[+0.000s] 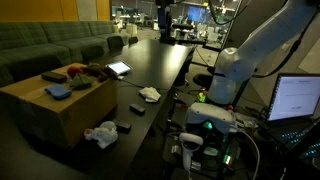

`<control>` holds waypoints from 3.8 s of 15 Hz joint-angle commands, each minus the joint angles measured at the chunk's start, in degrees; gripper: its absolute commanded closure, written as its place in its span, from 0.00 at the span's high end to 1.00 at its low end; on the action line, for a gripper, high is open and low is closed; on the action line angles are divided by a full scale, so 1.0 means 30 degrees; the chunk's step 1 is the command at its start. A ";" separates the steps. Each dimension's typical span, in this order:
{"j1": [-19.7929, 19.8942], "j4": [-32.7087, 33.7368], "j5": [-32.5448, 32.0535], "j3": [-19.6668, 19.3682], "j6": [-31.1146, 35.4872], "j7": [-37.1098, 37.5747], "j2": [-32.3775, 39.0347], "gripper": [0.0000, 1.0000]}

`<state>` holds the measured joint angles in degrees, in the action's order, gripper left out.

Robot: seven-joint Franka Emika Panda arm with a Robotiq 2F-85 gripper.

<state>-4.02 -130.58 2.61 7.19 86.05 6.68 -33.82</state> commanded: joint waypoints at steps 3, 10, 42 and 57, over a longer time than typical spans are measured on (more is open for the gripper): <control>-0.0041 0.0196 -0.0016 -0.0026 -0.0044 0.0023 -0.0051 1.00; -0.0149 0.0046 -0.0341 -0.0043 0.0197 -0.0521 -0.0050 1.00; 0.0256 1.8561 -0.1187 -0.1508 0.6823 -0.2435 2.2390 1.00; 0.1843 2.5110 -0.0581 -0.1572 0.3932 -0.5249 2.8676 1.00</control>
<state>-0.06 -60.20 -0.75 0.89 100.21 -5.03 49.30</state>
